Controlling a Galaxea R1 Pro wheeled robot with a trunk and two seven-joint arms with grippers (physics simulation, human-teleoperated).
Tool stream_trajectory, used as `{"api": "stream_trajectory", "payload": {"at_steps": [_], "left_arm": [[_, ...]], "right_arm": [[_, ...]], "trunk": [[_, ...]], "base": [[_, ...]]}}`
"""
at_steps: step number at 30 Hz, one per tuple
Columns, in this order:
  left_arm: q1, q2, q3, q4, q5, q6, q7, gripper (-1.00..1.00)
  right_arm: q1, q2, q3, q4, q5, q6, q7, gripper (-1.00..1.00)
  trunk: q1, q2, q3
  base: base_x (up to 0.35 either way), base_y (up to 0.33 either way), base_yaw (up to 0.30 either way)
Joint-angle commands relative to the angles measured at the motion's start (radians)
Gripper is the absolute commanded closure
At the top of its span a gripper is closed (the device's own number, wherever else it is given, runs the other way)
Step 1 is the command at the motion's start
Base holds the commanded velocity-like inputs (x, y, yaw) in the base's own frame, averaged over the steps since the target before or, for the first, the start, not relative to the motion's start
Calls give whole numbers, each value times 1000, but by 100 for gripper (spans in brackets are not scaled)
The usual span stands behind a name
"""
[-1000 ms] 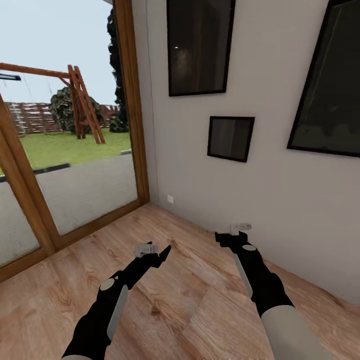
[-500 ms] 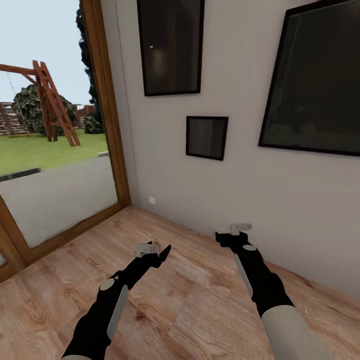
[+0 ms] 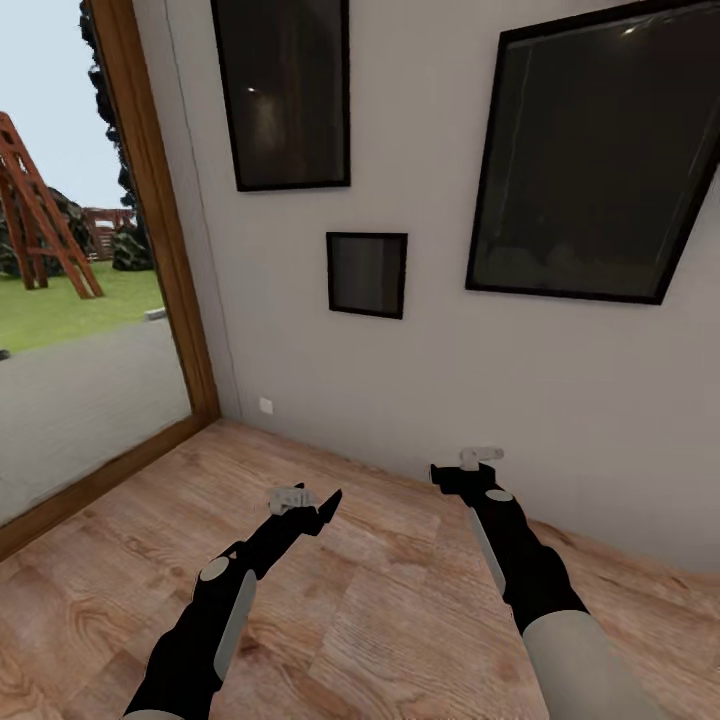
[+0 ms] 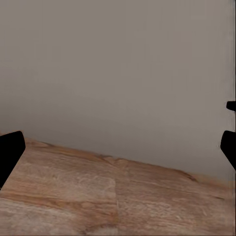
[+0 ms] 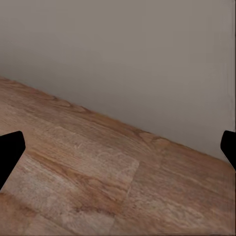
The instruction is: Pick up the two gym shoes and the two sandals from the corridor floor and place them onto the hallstand (shoe rack) in the corridor, making sure they are on the rack and not on the floor. Arrange them so the two gym shoes are next to each other and the two sandals are next to each other.
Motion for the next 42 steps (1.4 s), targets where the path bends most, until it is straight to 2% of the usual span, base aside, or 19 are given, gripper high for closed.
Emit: {"api": "stream_trajectory", "payload": {"at_steps": [1, 15, 32, 42], "left_arm": [[0, -1, 4, -1, 8, 8, -7, -100], [0, -1, 4, -1, 8, 8, -7, -100], [0, -1, 4, -1, 8, 8, -7, -100], [0, -1, 4, -1, 8, 8, -7, -100]], "right_arm": [[-1, 0, 1, -1, 8, 6, -2, -100], [-1, 0, 1, -1, 8, 6, -2, -100], [-1, 0, 1, -1, 8, 6, -2, -100], [-1, 0, 1, -1, 8, 6, -2, -100]], "trunk": [[0, 0, -1], [0, 0, -1], [0, 0, -1], [0, 0, -1]], "base": [[0, 0, -268], [-55, 117, -268], [-6, 15, -268], [-82, 186, -268]]}}
